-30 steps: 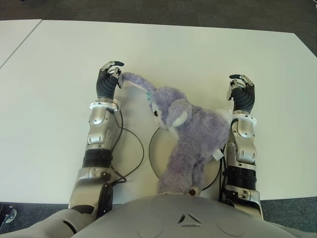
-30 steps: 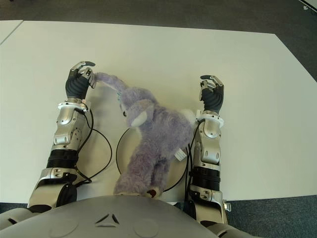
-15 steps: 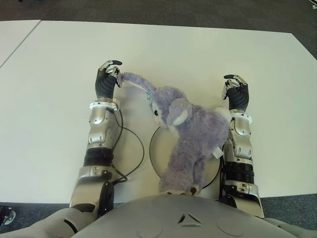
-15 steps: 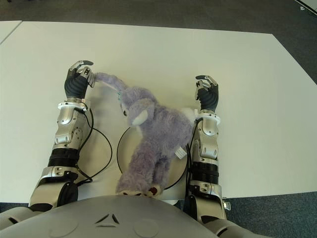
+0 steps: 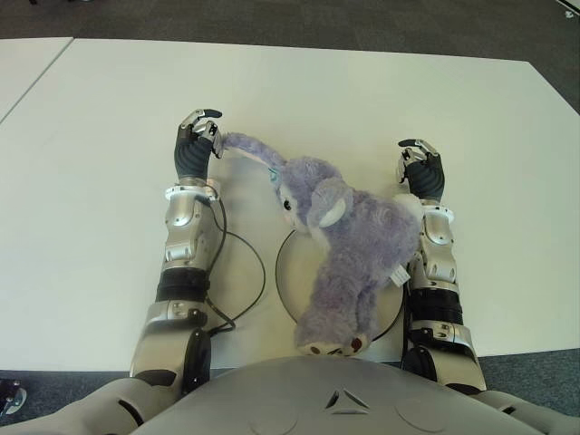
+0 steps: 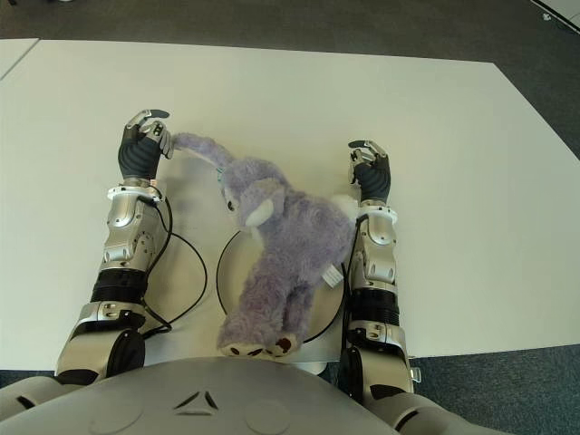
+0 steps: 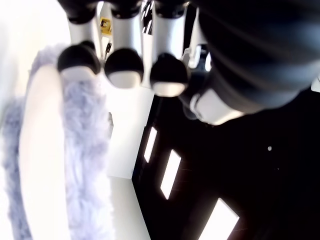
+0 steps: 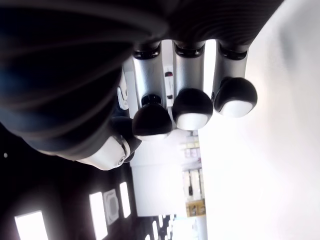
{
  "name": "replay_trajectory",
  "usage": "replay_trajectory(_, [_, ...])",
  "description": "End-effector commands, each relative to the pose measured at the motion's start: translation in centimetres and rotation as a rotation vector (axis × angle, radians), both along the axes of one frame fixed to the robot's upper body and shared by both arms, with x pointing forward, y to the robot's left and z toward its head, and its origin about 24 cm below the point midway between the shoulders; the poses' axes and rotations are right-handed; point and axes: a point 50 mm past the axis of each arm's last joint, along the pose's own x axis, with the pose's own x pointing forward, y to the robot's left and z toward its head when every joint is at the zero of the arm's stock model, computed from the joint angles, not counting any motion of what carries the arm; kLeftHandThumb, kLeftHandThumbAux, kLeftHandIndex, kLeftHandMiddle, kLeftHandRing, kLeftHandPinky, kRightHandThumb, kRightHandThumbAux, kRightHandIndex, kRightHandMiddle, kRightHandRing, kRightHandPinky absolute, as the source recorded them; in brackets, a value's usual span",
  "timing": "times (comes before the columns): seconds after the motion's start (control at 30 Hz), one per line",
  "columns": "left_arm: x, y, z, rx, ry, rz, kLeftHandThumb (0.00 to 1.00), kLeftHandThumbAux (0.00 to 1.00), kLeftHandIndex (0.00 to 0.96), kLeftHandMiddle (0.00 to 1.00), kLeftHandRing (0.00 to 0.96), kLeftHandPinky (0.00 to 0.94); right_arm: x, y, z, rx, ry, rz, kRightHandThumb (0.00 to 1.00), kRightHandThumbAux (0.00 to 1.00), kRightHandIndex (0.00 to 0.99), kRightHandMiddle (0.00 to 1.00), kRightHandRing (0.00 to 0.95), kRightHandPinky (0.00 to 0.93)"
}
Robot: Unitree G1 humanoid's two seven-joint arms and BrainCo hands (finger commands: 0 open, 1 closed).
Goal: Put the doll into the plate.
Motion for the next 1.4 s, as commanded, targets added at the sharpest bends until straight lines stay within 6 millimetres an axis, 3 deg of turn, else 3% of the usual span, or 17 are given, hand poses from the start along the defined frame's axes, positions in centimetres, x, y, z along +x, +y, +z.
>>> replay_trajectory(0.03, [-1.59,-0.33,-3.21,-0.045,0.118,0.032,0.71,0.706,0.441,0.885,0.886,0.856,-0.99,-0.1,-2.44,0.042,0.071,-0.006,0.714,0.713,0.441,0.879,0.874,0.879])
replay_trajectory(1.4, [-1.69,0.05,-3.25,-0.022,0.099,0.07,0.709,0.707,0.441,0.887,0.888,0.86,-1.07,0.36,-2.96,0.008,0.162,-0.005,0.711,0.716,0.441,0.877,0.868,0.87])
